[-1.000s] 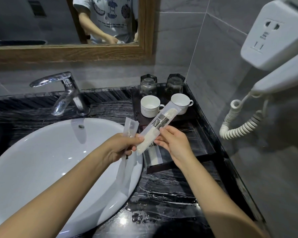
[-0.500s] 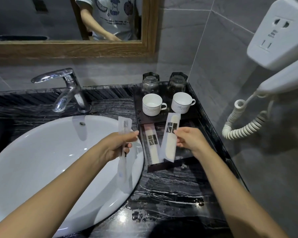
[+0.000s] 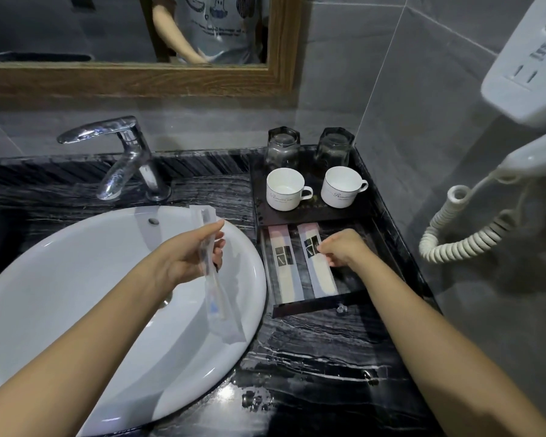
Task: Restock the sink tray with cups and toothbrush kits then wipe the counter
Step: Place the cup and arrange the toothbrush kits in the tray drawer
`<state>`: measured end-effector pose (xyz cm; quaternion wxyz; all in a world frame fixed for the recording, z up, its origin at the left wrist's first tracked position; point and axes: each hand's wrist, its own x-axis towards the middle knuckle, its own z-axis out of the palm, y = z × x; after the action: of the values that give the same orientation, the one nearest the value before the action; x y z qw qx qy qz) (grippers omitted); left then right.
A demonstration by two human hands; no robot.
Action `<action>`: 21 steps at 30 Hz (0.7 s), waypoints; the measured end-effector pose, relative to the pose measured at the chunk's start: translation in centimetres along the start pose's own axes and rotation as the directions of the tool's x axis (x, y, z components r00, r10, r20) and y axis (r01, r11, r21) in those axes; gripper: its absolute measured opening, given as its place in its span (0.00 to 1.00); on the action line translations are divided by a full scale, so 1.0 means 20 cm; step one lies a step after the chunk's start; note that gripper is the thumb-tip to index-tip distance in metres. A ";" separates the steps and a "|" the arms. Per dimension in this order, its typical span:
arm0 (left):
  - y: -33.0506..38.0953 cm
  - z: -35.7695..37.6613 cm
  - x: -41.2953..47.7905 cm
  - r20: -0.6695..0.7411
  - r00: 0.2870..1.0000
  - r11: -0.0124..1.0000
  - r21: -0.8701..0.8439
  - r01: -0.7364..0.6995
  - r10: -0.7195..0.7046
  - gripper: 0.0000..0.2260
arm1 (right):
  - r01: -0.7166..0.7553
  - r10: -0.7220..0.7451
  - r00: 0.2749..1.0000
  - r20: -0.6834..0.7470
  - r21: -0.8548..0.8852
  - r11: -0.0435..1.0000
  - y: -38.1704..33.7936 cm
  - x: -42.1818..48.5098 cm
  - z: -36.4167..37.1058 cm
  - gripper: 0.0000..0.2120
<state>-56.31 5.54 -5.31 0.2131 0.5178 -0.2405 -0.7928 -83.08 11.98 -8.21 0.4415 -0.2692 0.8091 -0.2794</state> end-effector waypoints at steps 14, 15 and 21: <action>0.01 -0.03 0.06 -0.020 1.000 1.000 -0.030 -0.005 0.004 0.12 | 0.149 -0.166 0.978 -0.125 -0.133 0.980 0.12 0.07 0.12 0.13; 0.01 -0.03 0.07 -0.019 1.000 1.000 -0.029 -0.004 0.004 0.12 | 0.156 -0.173 0.976 -0.130 -0.136 0.978 0.12 0.07 0.12 0.11; 0.00 -0.02 0.07 -0.020 1.000 1.000 -0.031 -0.007 0.006 0.13 | 0.136 -0.159 0.974 -0.162 -0.145 0.980 0.14 0.07 0.14 0.05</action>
<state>-56.39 4.58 -6.45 0.2260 0.5217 -0.2279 -0.7905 -81.88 12.32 -12.22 0.3290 -0.3322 0.8387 -0.2792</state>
